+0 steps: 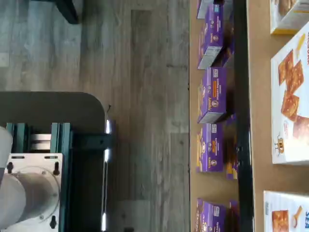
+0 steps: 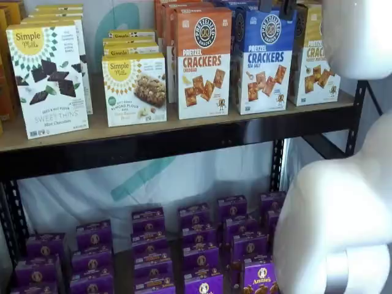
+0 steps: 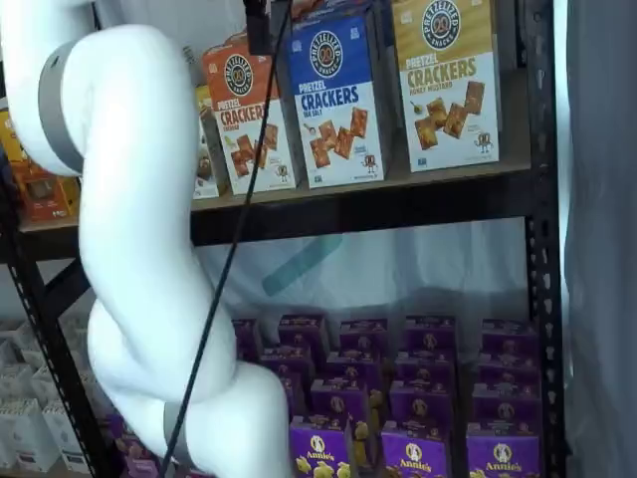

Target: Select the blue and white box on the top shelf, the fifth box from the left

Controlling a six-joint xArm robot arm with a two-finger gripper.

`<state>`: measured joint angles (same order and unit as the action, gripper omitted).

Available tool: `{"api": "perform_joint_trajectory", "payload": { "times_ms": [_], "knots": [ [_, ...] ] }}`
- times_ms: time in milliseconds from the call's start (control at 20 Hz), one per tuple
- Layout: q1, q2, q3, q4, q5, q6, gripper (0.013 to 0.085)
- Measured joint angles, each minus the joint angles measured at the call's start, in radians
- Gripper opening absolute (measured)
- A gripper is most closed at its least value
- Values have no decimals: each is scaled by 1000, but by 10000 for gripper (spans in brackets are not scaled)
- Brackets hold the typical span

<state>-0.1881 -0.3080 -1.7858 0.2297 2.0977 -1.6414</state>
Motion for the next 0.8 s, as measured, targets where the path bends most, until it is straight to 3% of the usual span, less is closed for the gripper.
{"api": "perform_joint_trajectory", "payload": {
  "times_ms": [100,200,400,800],
  "knots": [
    [55,12,-5,-95,25,2,850],
    [70,-3,35,-126,10,3,850],
    [64,-24,83,-114,-23,1,850],
    [19,-29,88,-28,-83,-4,850]
  ]
}}
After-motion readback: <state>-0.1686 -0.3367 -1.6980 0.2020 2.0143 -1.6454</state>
